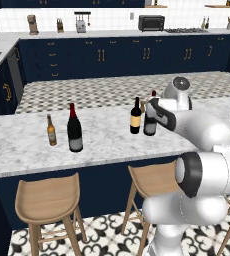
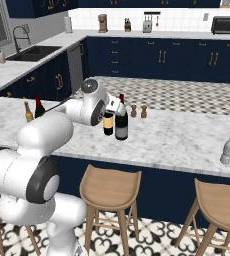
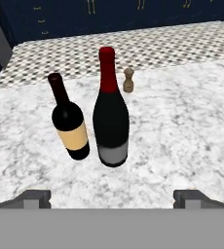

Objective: Move the plastic bottles in the middle to the plastics group, and the glass bottles in the middle to the glass group.

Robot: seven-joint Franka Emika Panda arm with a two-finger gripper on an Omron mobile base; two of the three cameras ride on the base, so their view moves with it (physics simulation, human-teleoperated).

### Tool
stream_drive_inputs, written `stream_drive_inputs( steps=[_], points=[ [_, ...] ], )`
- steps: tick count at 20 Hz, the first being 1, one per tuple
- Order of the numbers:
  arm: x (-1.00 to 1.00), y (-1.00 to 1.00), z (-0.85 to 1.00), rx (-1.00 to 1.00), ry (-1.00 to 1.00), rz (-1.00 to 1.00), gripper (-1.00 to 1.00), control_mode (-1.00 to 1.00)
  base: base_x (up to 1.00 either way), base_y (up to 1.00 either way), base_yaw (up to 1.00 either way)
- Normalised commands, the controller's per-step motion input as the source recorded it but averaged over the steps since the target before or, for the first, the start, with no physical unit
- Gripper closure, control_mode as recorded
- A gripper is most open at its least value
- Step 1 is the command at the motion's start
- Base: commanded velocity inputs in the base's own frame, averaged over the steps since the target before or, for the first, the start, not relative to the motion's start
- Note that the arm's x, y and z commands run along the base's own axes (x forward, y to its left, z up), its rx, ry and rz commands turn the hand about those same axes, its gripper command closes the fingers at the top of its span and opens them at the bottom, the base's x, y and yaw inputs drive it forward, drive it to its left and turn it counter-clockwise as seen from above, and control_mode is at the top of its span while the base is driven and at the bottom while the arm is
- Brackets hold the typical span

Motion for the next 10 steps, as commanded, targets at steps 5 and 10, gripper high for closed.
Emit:
stream_drive_inputs(
  steps=[5,10],
  points=[
    [0.19,-0.09,0.06,0.00,-0.01,0.18,-1.00,-1.00,0.00,0.00,0.00],
    [0.18,-0.32,0.10,0.00,0.02,0.04,-1.00,-1.00,0.00,0.00,0.00]
  ],
)
